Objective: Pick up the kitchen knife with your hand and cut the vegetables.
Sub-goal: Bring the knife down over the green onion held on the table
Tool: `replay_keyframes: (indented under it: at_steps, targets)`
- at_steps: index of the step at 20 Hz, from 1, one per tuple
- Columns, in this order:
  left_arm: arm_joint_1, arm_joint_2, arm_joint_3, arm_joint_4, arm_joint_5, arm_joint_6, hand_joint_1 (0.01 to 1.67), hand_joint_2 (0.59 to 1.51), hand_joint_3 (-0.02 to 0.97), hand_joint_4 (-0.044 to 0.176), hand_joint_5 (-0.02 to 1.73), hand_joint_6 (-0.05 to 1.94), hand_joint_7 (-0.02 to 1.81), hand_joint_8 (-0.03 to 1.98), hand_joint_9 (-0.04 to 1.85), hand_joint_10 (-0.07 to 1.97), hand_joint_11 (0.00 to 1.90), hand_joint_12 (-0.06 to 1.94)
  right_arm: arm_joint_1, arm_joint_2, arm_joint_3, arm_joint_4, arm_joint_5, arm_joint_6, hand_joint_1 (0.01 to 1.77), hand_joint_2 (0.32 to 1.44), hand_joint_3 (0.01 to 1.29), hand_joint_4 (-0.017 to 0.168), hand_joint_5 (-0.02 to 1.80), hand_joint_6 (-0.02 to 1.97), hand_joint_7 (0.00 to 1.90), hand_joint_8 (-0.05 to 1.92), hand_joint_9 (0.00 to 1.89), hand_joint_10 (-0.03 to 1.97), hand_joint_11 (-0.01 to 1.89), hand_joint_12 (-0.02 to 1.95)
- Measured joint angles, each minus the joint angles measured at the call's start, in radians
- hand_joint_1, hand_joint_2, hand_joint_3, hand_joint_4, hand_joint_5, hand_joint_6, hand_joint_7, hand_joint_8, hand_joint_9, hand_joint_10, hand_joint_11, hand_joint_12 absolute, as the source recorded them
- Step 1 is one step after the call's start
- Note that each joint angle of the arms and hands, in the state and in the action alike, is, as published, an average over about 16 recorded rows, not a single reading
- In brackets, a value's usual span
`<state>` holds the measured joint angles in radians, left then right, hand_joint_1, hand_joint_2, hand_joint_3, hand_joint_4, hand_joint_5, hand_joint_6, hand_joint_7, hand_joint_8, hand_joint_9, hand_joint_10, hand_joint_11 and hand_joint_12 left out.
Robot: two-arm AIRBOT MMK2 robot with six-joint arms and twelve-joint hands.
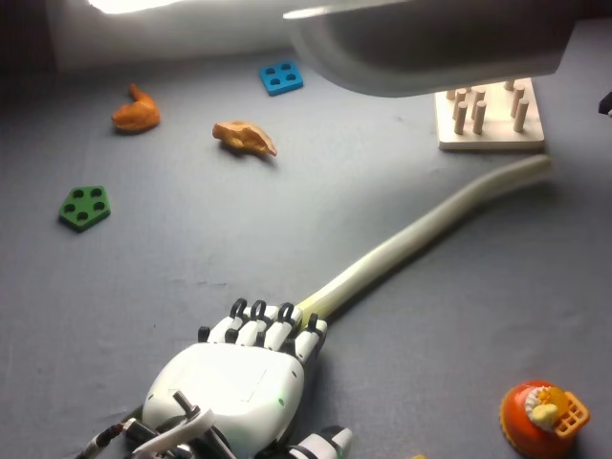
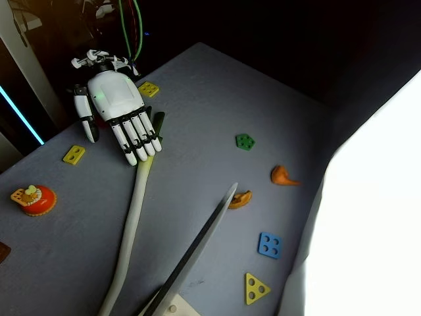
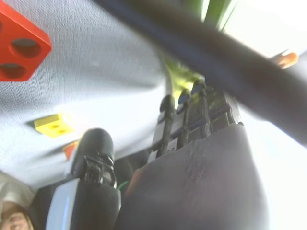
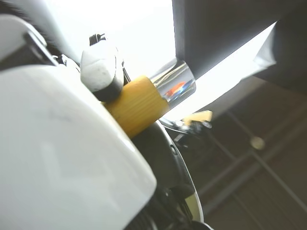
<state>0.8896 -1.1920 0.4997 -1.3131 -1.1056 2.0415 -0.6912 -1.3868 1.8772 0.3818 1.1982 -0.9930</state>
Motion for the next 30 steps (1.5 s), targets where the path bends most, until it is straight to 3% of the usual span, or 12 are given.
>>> replay_keyframes:
  at_steps: [6, 11, 15, 22, 30]
  targets:
    - [-0.002, 0.003, -0.001, -0.001, 0.005, 0.0, 0.23, 1.382, 0.017, 0.002, 0.06, 0.02, 0.02, -0.01, 0.03, -0.01, 0.02, 0.1, 0.014, 0.085, -0.206, 0.082, 0.066, -0.151, 1.6, 0.62, 0.98, 0.165, 1.33, 1.9, 1.5, 1.76, 1.54, 1.8, 1.57, 1.81]
    - [-0.002, 0.005, -0.002, -0.004, 0.008, 0.0, 0.2, 1.392, 0.016, 0.002, 0.04, 0.02, 0.01, -0.01, 0.02, -0.01, 0.02, 0.05, 0.025, 0.145, -0.407, 0.244, 0.115, -0.345, 1.59, 0.62, 0.98, 0.165, 1.32, 1.91, 1.5, 1.76, 1.54, 1.8, 1.57, 1.81]
    - [-0.003, 0.008, -0.004, -0.006, 0.013, 0.0, 0.18, 1.402, 0.016, 0.002, 0.02, 0.02, 0.0, -0.01, 0.0, -0.01, 0.02, 0.0, 0.037, 0.158, -0.516, 0.367, 0.159, -0.483, 1.59, 0.62, 0.98, 0.165, 1.32, 1.91, 1.5, 1.76, 1.54, 1.79, 1.57, 1.81]
    - [-0.003, 0.014, -0.007, -0.006, 0.018, -0.001, 0.17, 1.409, 0.016, 0.002, 0.04, 0.02, 0.01, -0.02, 0.01, -0.02, 0.02, 0.01, 0.051, 0.137, -0.607, 0.506, 0.208, -0.596, 1.59, 0.62, 0.97, 0.165, 1.31, 1.91, 1.5, 1.76, 1.54, 1.79, 1.57, 1.81]
    - [-0.003, 0.017, -0.008, -0.005, 0.021, -0.001, 0.19, 1.409, 0.016, 0.002, 0.06, 0.02, 0.01, -0.01, 0.02, -0.01, 0.02, 0.01, 0.039, 0.084, -0.64, 0.524, 0.212, -0.613, 1.59, 0.62, 0.97, 0.165, 1.31, 1.91, 1.5, 1.76, 1.54, 1.79, 1.57, 1.81]
